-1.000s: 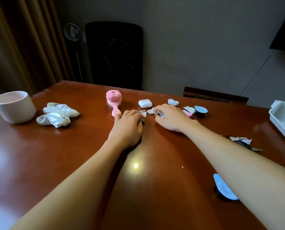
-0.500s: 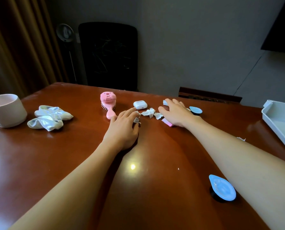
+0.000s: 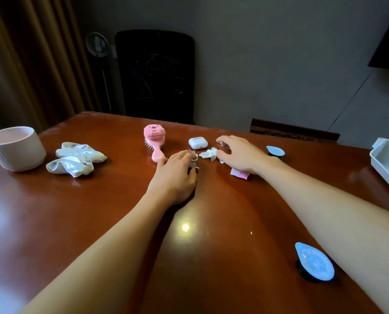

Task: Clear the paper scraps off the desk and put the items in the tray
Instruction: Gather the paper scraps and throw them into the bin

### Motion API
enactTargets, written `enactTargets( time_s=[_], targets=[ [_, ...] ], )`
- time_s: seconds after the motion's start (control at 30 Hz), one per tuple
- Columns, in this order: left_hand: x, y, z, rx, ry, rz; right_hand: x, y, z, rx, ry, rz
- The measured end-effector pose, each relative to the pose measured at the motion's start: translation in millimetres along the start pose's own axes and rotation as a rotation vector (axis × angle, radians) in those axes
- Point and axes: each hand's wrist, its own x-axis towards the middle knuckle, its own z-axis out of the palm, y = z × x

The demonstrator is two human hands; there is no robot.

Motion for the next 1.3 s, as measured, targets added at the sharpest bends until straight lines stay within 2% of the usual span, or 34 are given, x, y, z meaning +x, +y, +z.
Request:
enactTargets(
  time_s=[0.13,0.2,0.27,0.37,0.83,0.93,1.0,1.1,1.3],
  targets=[
    [1,0,2,0.014,0.011,0.004,7,1,0,-0.041,0.166,-0.032],
    [0,0,2,0.016,0.015,0.008,12,1,3,0.032,0.103,-0.001],
    [0,0,1,0.013,0.018,0.014,13,-1,4,0.083,-0.046,0.055],
    [0,0,1,0.007,-0.002,0.013,11,-6,4,-0.031,-0.161,0.032],
    [-6,4,-4,0.007,0.052,-0.032,-25,-30,0,-0.013,-0.152,-0.146],
    [-6,2,-2,0.033,0.059,0.021,-30,-32,-5,-0.061,-0.117,-0.176],
    [-4,1,-1,0.048,0.034,0.078,-31,-32,-7,-0.062,-0.106,-0.165],
    [-3,0,0,0.06,-0.041,0.12,-32,-32,-5,-0.044,-0.184,-0.085],
    [0,-3,4,0.095,-0.044,0.092,-30,-32,6,-0.089,-0.182,-0.073]
  ],
)
